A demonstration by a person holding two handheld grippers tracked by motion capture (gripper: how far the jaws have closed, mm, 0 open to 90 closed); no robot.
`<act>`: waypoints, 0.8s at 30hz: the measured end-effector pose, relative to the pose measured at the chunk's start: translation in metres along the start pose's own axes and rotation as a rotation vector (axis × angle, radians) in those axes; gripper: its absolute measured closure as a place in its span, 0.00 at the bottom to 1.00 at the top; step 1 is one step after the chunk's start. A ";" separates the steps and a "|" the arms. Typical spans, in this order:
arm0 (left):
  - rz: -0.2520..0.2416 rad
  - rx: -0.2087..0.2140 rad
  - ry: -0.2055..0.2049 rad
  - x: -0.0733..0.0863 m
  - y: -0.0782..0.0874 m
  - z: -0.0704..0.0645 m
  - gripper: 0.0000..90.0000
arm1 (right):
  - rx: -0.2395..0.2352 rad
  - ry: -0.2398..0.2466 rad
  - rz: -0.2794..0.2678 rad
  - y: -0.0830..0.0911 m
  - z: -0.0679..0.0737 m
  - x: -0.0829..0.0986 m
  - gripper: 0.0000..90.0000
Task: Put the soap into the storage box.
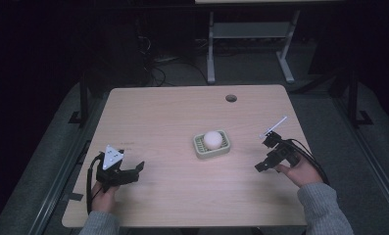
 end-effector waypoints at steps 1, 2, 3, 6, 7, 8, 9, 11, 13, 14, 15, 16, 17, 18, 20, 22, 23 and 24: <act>-0.001 0.000 0.001 0.000 0.000 0.000 0.16 | 0.002 -0.006 -0.001 0.000 0.000 0.003 0.27; -0.001 -0.001 0.002 0.000 0.000 0.000 0.16 | 0.001 -0.005 -0.004 0.000 -0.001 0.004 0.27; -0.001 0.000 0.001 0.000 0.000 0.000 0.16 | 0.001 -0.007 -0.006 0.000 -0.001 0.006 0.27; 0.000 -0.001 0.003 0.000 0.000 -0.001 0.17 | -0.001 -0.009 -0.011 0.000 -0.001 0.010 0.27; -0.001 0.000 0.005 0.000 0.000 -0.001 0.16 | -0.001 -0.010 -0.013 0.000 -0.001 0.011 0.27; -0.001 0.000 0.005 0.000 0.000 -0.001 0.16 | -0.001 -0.010 -0.013 0.000 -0.001 0.011 0.27; 0.001 0.001 0.002 0.000 0.000 -0.001 0.16 | 0.000 -0.010 -0.012 0.000 -0.001 0.012 0.27; 0.001 -0.001 0.003 0.000 0.000 -0.001 0.16 | 0.003 -0.011 -0.016 0.000 -0.001 0.018 0.27; 0.003 0.001 0.001 0.000 0.000 -0.002 0.16 | 0.003 -0.014 -0.016 -0.001 -0.001 0.022 0.27; 0.005 0.001 -0.002 0.000 0.000 -0.002 0.17 | 0.004 -0.015 -0.017 -0.001 -0.001 0.025 0.27; 0.003 0.000 -0.003 0.000 0.000 -0.002 0.17 | 0.004 -0.015 -0.017 -0.001 -0.001 0.025 0.27; 0.003 0.002 -0.005 0.000 0.000 -0.002 0.17 | 0.001 -0.019 -0.016 -0.001 -0.001 0.027 0.27; 0.002 0.002 -0.006 0.000 -0.001 -0.002 0.16 | 0.001 -0.014 -0.020 -0.001 -0.001 0.029 0.27; 0.002 0.000 -0.007 0.000 -0.001 -0.002 0.17 | 0.001 -0.017 -0.022 -0.002 -0.001 0.031 0.27; 0.001 0.003 -0.004 0.000 -0.001 -0.003 0.17 | -0.003 -0.023 -0.022 -0.002 -0.001 0.035 0.27; 0.002 0.003 -0.006 0.000 -0.001 -0.003 0.17 | -0.002 -0.022 -0.028 -0.002 0.000 0.039 0.27; 0.004 0.005 -0.008 0.000 -0.002 -0.003 0.16 | -0.003 -0.023 -0.032 -0.001 0.001 0.040 0.27; 0.005 0.006 -0.010 0.000 -0.002 -0.003 0.16 | -0.001 -0.020 -0.033 -0.002 0.001 0.042 0.27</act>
Point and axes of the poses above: each handheld gripper's, and its own axes: y roughly backward along the jaws, x roughly out of its underside, z roughly to its left, the point moved 2 cm from there along -y, roughly forward along the jaws, and after that the axes turned 7 degrees about -y, right-handed, at the moved point
